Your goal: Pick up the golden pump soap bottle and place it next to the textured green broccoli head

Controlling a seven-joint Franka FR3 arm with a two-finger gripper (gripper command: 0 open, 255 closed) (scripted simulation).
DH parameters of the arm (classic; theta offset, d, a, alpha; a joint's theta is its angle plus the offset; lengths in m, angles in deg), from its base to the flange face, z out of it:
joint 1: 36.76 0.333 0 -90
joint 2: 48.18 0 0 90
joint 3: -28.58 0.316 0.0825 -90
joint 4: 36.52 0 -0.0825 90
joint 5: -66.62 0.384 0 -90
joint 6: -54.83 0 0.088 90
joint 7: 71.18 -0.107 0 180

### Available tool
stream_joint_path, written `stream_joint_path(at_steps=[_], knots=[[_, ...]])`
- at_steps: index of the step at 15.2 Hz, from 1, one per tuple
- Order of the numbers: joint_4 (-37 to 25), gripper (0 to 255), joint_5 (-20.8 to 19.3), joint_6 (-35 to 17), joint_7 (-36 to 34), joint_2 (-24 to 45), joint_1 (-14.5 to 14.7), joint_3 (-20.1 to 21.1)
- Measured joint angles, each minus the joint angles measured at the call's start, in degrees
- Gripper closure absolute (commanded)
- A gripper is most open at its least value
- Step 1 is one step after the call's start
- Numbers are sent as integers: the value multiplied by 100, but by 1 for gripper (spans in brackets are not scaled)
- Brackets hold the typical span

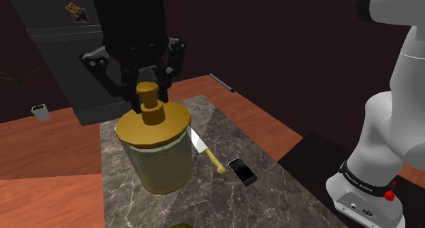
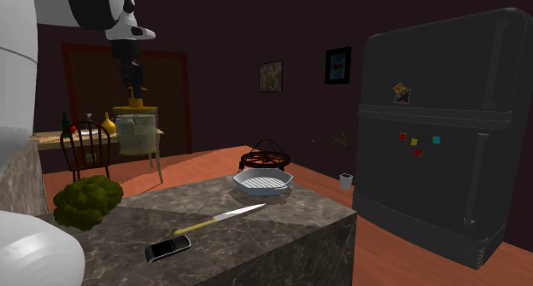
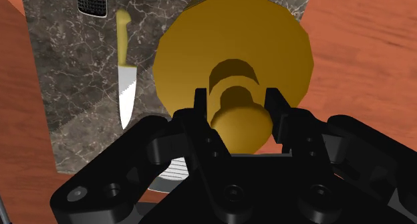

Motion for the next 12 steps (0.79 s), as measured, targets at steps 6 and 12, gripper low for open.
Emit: stream_joint_path(at_steps=[6,12], knots=[[723,255,108,-564,-10,-189,-101,-15],[1315,255,175,-1051,-4,-317,-177,-38]])
